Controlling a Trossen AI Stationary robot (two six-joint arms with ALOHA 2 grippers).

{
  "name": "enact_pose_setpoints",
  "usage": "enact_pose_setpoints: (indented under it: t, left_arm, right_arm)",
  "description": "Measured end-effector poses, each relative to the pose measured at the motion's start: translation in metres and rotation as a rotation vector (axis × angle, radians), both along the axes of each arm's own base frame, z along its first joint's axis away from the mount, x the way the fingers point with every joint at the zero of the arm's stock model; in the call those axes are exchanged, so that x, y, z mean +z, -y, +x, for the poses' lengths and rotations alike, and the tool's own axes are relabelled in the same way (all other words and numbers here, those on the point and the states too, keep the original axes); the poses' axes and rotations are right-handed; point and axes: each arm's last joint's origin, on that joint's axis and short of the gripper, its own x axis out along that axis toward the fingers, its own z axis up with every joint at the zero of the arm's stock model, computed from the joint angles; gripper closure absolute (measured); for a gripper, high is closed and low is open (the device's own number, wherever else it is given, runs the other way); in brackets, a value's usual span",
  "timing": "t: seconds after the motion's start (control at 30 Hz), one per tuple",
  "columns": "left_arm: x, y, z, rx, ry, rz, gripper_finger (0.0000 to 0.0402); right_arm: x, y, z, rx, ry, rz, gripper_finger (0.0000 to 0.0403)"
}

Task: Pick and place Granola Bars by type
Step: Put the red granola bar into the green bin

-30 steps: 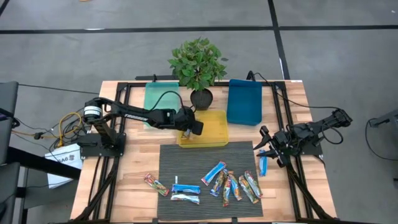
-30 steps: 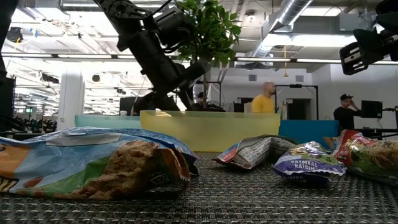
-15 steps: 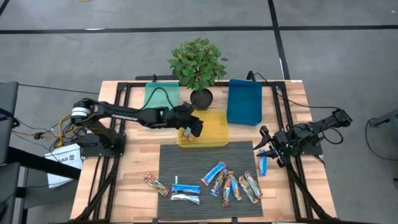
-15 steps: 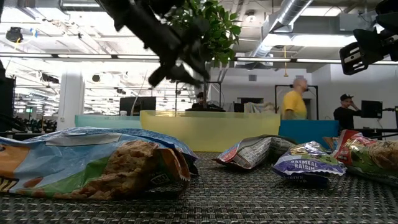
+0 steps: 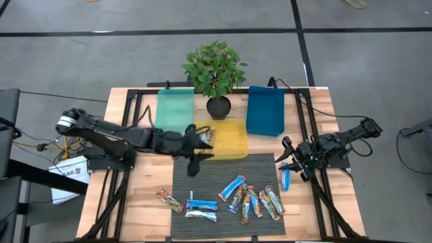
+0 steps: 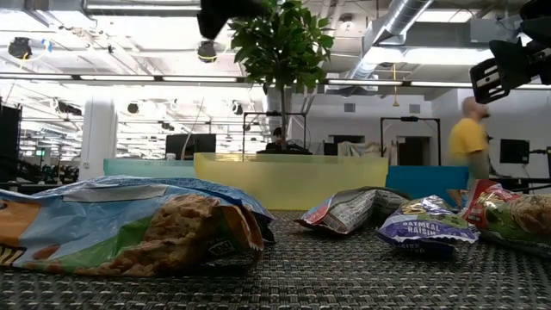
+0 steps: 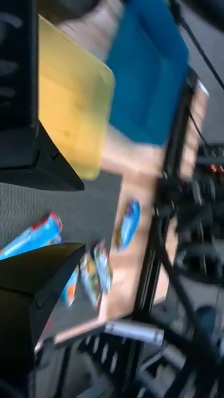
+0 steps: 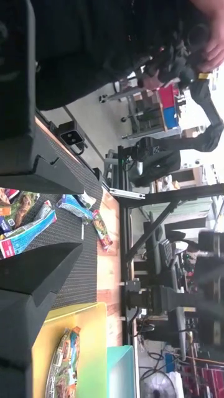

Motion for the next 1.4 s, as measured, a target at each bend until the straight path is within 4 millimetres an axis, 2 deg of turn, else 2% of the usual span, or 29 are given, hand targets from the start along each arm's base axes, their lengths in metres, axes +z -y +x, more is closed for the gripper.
enact_pose_setpoints:
  t: [0.23,0.4,0.7,0.87,1.03,1.4]
  left_arm:
    - [0.017,0.034,-0.033,-0.182,0.010,0.086,0.0264]
    - [0.018,0.049,-0.060,-0.289,-0.060,0.142,0.0264]
    - [-0.011,0.080,-0.102,-0.501,-0.297,0.254,0.0264]
    - [-0.022,0.089,-0.119,-0.581,-0.423,0.330,0.0264]
    - [-0.039,0.098,-0.128,-0.629,-0.572,0.417,0.0264]
    - [-0.090,0.124,-0.113,-0.647,-0.795,0.538,0.0264]
  right_arm:
    - [0.000,0.000,0.000,0.000,0.000,0.000,0.0273]
    - [0.000,0.000,0.000,0.000,0.000,0.000,0.0273]
    - [0.000,0.000,0.000,0.000,0.000,0.000,0.0273]
    - [0.000,0.000,0.000,0.000,0.000,0.000,0.0273]
    - [0.000,0.000,0.000,0.000,0.000,0.000,0.0273]
    - [0.000,0.000,0.000,0.000,0.000,0.000,0.0273]
